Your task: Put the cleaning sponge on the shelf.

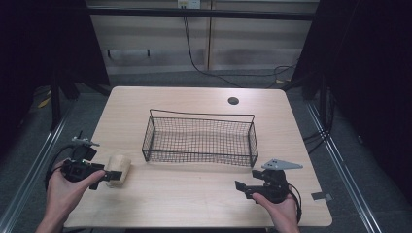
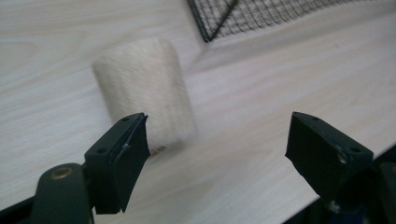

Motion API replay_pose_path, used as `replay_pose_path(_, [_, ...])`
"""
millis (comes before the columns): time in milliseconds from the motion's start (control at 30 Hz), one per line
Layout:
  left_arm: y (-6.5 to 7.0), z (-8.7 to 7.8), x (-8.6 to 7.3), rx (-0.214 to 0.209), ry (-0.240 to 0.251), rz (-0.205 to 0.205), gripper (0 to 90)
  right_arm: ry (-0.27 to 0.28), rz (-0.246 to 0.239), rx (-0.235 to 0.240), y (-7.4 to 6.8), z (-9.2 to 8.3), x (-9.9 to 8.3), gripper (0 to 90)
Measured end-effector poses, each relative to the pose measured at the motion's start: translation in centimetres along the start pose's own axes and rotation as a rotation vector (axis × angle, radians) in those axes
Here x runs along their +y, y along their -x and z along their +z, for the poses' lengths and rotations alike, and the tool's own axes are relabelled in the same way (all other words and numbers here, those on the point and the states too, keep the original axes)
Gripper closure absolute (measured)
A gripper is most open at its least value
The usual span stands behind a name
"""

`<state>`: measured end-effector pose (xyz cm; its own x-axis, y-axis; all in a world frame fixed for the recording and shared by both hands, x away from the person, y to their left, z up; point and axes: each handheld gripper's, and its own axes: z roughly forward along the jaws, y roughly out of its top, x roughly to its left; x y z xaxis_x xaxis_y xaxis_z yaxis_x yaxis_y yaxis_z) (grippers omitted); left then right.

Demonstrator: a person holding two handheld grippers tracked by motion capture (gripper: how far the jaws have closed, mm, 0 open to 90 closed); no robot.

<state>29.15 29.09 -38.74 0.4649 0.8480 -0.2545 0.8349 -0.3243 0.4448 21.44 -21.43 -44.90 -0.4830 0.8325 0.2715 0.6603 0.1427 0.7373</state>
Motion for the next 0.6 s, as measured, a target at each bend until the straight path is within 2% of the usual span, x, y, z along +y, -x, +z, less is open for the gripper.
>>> replay_pose_path(100, [0.0, 0.2, 1.0, 0.0, -0.032, -0.009, 20.3, -0.001, -0.004, 0.001, 0.0, 0.1, 0.0, 18.3])
replay_pose_path(333, [0.0, 0.4, 2.6, 0.038, -0.09, -0.003, 21.1, -0.012, -0.001, 0.006, 0.0, 0.2, 0.0, 18.3])
replay_pose_path(400, [-0.2, 0.7, 2.7, 0.031, -0.108, 0.006, 21.2, -0.009, -0.004, 0.008, -0.1, 0.2, 0.0, 18.5])
replay_pose_path(533, [-0.8, 1.0, 2.5, 0.047, -0.097, -0.015, 20.7, -0.011, -0.007, 0.008, 0.0, 0.2, 0.0, 18.7])
replay_pose_path(600, [-1.2, 1.5, 2.4, 0.063, -0.128, -0.019, 19.7, -0.013, -0.003, 0.008, 0.0, 0.3, 0.0, 18.7])
